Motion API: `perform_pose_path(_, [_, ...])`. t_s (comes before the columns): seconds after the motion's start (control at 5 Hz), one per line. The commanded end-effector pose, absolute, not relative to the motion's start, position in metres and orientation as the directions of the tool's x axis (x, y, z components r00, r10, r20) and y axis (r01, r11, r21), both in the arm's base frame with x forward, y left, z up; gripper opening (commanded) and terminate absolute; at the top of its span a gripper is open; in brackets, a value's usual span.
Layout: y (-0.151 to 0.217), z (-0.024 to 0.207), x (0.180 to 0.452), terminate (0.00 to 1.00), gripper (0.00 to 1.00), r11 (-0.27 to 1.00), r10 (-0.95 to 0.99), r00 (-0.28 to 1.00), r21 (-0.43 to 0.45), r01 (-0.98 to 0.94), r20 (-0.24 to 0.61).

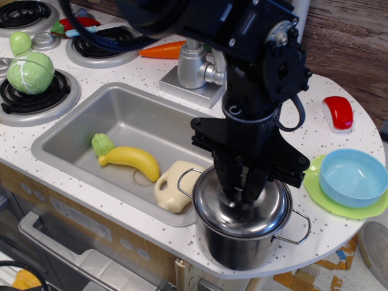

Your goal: Take lid off pot or pan

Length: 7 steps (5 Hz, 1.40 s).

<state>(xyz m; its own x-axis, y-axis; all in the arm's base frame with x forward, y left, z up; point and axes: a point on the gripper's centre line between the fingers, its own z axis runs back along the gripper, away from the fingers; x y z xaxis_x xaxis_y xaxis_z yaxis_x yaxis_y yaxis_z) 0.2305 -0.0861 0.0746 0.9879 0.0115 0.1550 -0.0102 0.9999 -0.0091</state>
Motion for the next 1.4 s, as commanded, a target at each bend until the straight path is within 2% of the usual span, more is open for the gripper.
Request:
perform_pose_path(0.0, [-0.091, 0.101, 0.239, 0.0, 0.0, 1.0, 0.0, 0.991, 0.015, -0.002, 0.137])
perform_pose_path(0.2, [-0.096, 0.124, 0.262, 0.0, 0.0, 0.999, -0.028, 0.991, 0.049, 0.021, 0.132])
perform_pose_path(0.4, [-0.097, 0.116, 0.296, 0.0, 0.0, 0.997, -0.072, 0.983, 0.048, 0.065, 0.17])
perform_pose_path(0.8, [-0.091, 0.082, 0.353, 0.0, 0.0, 0.984, -0.176, 0.958, 0.022, 0.175, 0.227])
perform_pose_path(1.0, [-0.087, 0.063, 0.359, 0.0, 0.0, 0.977, -0.211, 0.934, 0.062, 0.202, 0.288])
perform_pose_path(1.2, [-0.086, 0.049, 0.36, 0.0, 0.0, 0.974, -0.225, 0.92, 0.05, 0.221, 0.321])
